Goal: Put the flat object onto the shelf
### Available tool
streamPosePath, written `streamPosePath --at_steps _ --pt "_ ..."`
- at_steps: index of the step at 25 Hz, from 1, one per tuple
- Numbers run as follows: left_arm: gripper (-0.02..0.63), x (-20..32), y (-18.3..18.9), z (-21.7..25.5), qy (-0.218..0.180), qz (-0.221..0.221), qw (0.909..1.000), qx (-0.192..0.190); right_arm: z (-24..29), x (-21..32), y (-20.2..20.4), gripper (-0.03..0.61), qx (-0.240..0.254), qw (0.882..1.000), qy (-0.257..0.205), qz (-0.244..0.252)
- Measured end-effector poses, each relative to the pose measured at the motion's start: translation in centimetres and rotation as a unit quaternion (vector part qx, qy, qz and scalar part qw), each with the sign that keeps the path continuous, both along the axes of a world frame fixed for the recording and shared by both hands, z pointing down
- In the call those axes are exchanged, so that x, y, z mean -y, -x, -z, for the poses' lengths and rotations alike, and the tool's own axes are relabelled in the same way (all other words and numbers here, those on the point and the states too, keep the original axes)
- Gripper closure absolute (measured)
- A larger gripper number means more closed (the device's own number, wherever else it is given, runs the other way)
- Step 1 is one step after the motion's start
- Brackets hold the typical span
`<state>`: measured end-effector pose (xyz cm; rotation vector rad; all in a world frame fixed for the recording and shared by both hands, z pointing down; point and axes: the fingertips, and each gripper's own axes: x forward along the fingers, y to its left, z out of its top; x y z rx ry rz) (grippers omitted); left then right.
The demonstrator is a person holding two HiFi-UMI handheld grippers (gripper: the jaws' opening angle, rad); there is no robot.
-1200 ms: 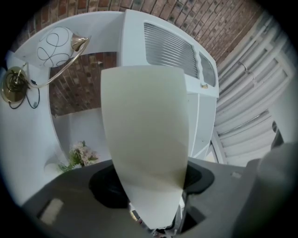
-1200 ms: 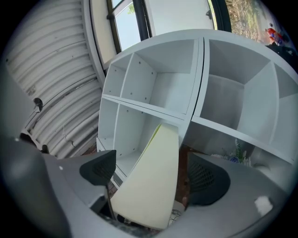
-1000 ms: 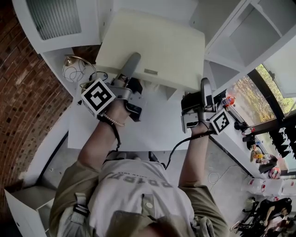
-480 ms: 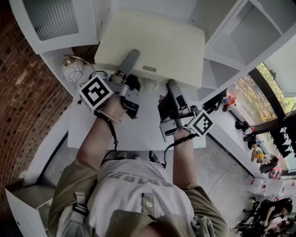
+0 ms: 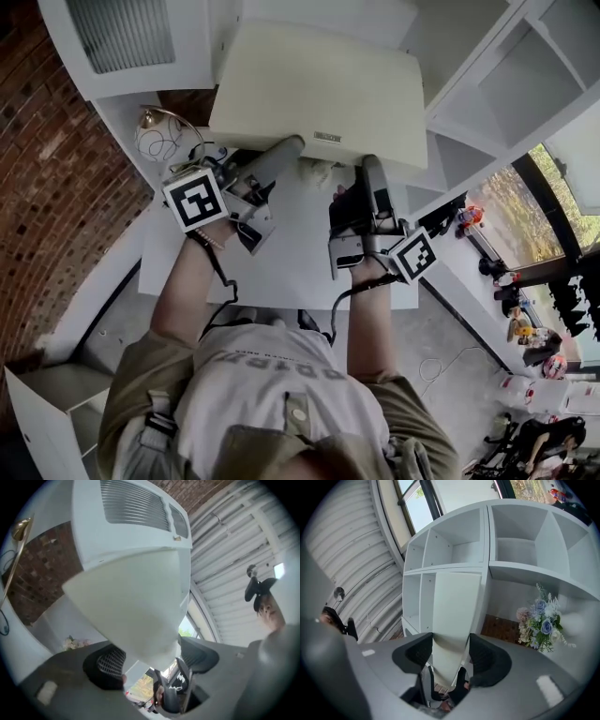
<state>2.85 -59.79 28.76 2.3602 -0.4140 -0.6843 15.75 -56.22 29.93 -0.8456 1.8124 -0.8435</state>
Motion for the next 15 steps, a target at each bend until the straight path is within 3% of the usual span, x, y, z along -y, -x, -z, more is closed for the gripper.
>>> streamPosePath --at_steps 5,7,15 --pt "0.238 -0.3 1.3 -1.7 0.007 0.007 0.9996 0.025 0.6 0.8 -0.6 0.334 -0.002 1.0 -0.003 -0.015" --pt "0.295 0.1 1.8 -2.0 0.022 0.023 0.9993 0.018 0.9 1.0 -0.6 0.354 -0.01 1.0 -0.006 -0.016" --pt "0.299 2.1 1.8 0.2 0.01 0.035 0.9993 -0.004 1.4 2.8 -0.7 0.39 -0.039 0.999 -0.007 -0.018"
